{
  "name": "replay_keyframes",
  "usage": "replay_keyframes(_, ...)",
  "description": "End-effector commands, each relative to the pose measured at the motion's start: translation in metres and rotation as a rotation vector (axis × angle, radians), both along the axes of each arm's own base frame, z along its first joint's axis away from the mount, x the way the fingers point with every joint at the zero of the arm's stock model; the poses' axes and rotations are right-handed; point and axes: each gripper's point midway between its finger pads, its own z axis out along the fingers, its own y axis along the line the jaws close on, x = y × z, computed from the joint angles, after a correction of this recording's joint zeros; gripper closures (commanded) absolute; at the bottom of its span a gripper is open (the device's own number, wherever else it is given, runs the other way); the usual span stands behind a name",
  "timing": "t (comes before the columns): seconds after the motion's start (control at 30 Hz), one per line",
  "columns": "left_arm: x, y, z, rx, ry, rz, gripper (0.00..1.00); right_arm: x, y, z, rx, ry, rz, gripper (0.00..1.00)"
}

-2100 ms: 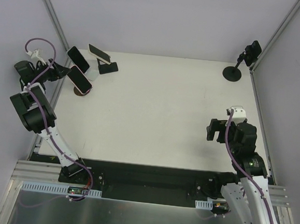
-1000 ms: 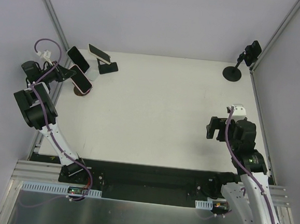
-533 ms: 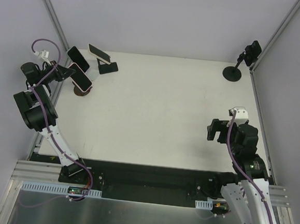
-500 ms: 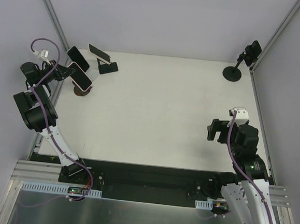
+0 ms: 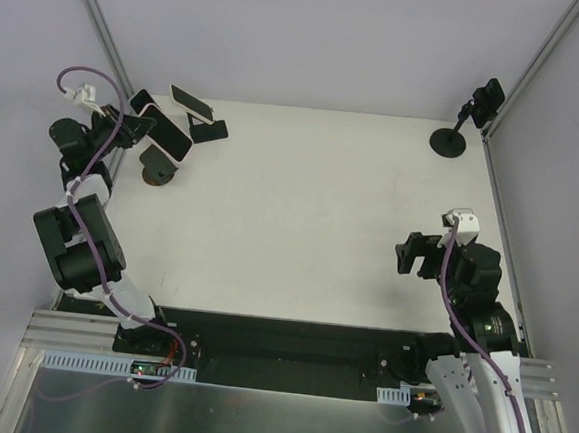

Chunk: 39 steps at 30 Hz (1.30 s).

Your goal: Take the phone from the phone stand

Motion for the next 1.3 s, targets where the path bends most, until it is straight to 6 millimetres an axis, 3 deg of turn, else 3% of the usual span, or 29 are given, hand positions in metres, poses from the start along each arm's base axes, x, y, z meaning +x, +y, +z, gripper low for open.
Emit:
replay_keyframes(0.0, -0.013, -0.062, 0.043, -0.044, -0.040, -0.052, 1.00, 0.000, 0.032, 0.025, 0.098, -0.015, 0.148, 0.04)
replay_keyframes(0.13, -0.030, -0.127, 0.053, -0.102, -0.014, -0.169, 1.00, 0.001, 0.060, 0.035, 0.191, 0.046, 0.268, 0.04)
replay_keyframes(0.17, -0.035, -0.140, 0.049, -0.117, 0.003, -0.196, 1.00, 0.003, 0.068, 0.045, 0.224, 0.038, 0.299, 0.04)
replay_keyframes(0.2, -0.042, -0.166, 0.050, -0.138, 0.022, -0.256, 1.00, -0.001, 0.081, 0.048, 0.264, 0.056, 0.377, 0.04)
replay_keyframes(0.27, -0.054, -0.191, 0.048, -0.154, 0.043, -0.317, 1.00, 0.005, 0.095, 0.056, 0.355, 0.096, 0.402, 0.04)
replay_keyframes(0.3, -0.066, -0.217, 0.051, -0.160, 0.047, -0.377, 1.00, 0.005, 0.103, 0.060, 0.403, 0.116, 0.427, 0.04)
replay_keyframes(0.4, -0.085, -0.248, 0.047, -0.169, 0.074, -0.439, 1.00, 0.008, 0.125, 0.064, 0.536, 0.192, 0.486, 0.04)
replay_keyframes(0.43, -0.096, -0.267, 0.046, -0.172, 0.081, -0.485, 1.00, 0.013, 0.130, 0.071, 0.560, 0.170, 0.510, 0.04)
replay_keyframes(0.5, -0.106, -0.282, 0.044, -0.189, 0.098, -0.500, 1.00, 0.012, 0.142, 0.066, 0.627, 0.213, 0.513, 0.04)
replay_keyframes(0.53, -0.117, -0.298, 0.043, -0.193, 0.109, -0.541, 1.00, 0.016, 0.147, 0.076, 0.647, 0.165, 0.532, 0.04)
replay_keyframes(0.63, -0.126, -0.316, 0.044, -0.220, 0.117, -0.552, 1.00, 0.018, 0.161, 0.078, 0.731, 0.164, 0.539, 0.04)
replay_keyframes(0.77, -0.146, -0.343, 0.062, -0.299, 0.088, -0.615, 1.00, 0.021, 0.177, 0.079, 0.832, 0.173, 0.550, 0.04)
replay_keyframes(0.97, -0.155, -0.358, 0.073, -0.433, 0.106, -0.663, 1.00, 0.025, 0.190, 0.077, 0.893, 0.189, 0.552, 0.04)
replay_keyframes(1.2, -0.163, -0.370, 0.083, -0.463, 0.104, -0.730, 1.00, 0.028, 0.199, 0.075, 0.956, 0.192, 0.550, 0.01)
replay_keyframes(1.27, -0.166, -0.373, 0.085, -0.464, 0.106, -0.748, 1.00, 0.030, 0.203, 0.079, 0.984, 0.176, 0.570, 0.08)
